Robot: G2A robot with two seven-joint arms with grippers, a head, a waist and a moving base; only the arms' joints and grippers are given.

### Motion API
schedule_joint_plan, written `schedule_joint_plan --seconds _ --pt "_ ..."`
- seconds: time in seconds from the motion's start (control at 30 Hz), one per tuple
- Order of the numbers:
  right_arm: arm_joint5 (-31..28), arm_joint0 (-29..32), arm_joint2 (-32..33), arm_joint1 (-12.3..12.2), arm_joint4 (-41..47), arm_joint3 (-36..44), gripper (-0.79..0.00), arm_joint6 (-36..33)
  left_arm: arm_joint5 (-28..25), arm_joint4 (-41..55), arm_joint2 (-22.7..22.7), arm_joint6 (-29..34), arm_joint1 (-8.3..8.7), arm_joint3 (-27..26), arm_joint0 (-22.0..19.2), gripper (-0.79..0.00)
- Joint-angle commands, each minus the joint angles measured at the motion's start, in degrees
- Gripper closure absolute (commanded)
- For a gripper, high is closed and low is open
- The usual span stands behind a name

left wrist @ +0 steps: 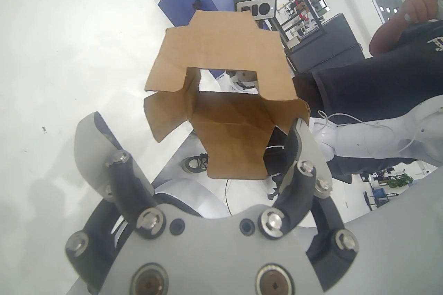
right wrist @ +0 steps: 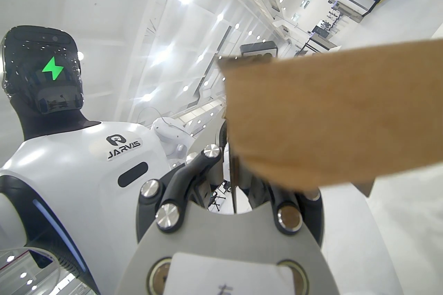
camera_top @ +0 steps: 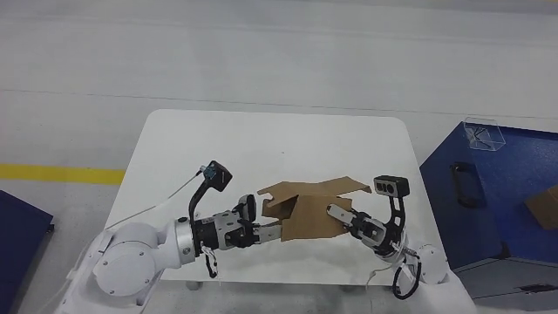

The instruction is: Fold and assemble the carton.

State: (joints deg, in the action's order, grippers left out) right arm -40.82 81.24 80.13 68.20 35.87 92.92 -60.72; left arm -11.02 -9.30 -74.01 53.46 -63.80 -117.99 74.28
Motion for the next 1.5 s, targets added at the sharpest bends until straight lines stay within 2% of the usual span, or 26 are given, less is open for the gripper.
schedule_joint_plan --seconds 0.0,0.17,0.33,0.5,0.53,0.63,0.7,0.77,1.0,1.1,1.23,1.47 --pt "-0.05 -0.14 -0.60 0.04 -0.79 -0.12 0.000 0.29 -0.10 -0.16 -0.10 0.06 0.12 -0.39 0.57 -0.785" --pt "0.50 -0.30 -1.77 0.01 -1.81 -0.19 0.000 0.66 -0.33 -1.61 1.05 -0.13 0.29 -0.98 1.00 -0.785" --pt "4.26 -1.10 -2.09 0.02 3.34 -1.40 0.000 1.63 -0.27 -1.91 0.38 -2.95 0.38 -0.95 1.18 -0.785" --pt "12.93 -3.77 -2.97 0.08 14.89 -5.76 0.000 -3.29 -3.62 2.64 -4.12 -4.92 0.83 -1.14 3.22 -0.785" --pt "16.10 -4.85 -3.07 0.10 19.13 -7.40 0.000 -6.36 -5.17 4.45 -5.86 -5.58 0.97 -0.86 3.91 -0.785" --pt "21.64 -6.67 -3.58 0.12 24.15 -10.62 0.000 -12.22 -8.21 8.40 -8.61 -7.42 1.14 0.31 5.05 -0.785" --pt "27.37 -7.91 -4.34 0.14 27.19 -12.95 0.000 -16.31 -11.02 13.87 -9.44 -7.15 1.18 2.72 4.85 -0.785" --pt "31.95 -8.88 -4.85 0.15 29.24 -14.28 0.000 -18.82 -13.76 19.35 -8.42 -3.90 1.22 4.63 3.97 -0.785" --pt "33.17 -8.54 -5.35 0.18 28.89 -13.36 0.000 -18.01 -13.25 18.44 -8.56 -4.52 1.23 4.69 4.05 -0.785" --pt "32.14 -8.23 -5.47 0.14 26.78 -13.03 0.000 -18.34 -11.36 9.41 -8.71 -7.91 1.32 2.61 4.74 -0.785" --pt "30.83 -8.16 -4.94 0.01 25.94 -13.21 0.000 -22.21 -7.86 0.13 -7.05 -11.60 1.27 -0.26 5.95 -0.785" --pt "30.27 -7.22 -3.71 -0.20 26.39 -12.30 0.000 -25.52 -3.24 -6.55 -2.51 -11.09 1.12 -0.74 4.53 -0.785"
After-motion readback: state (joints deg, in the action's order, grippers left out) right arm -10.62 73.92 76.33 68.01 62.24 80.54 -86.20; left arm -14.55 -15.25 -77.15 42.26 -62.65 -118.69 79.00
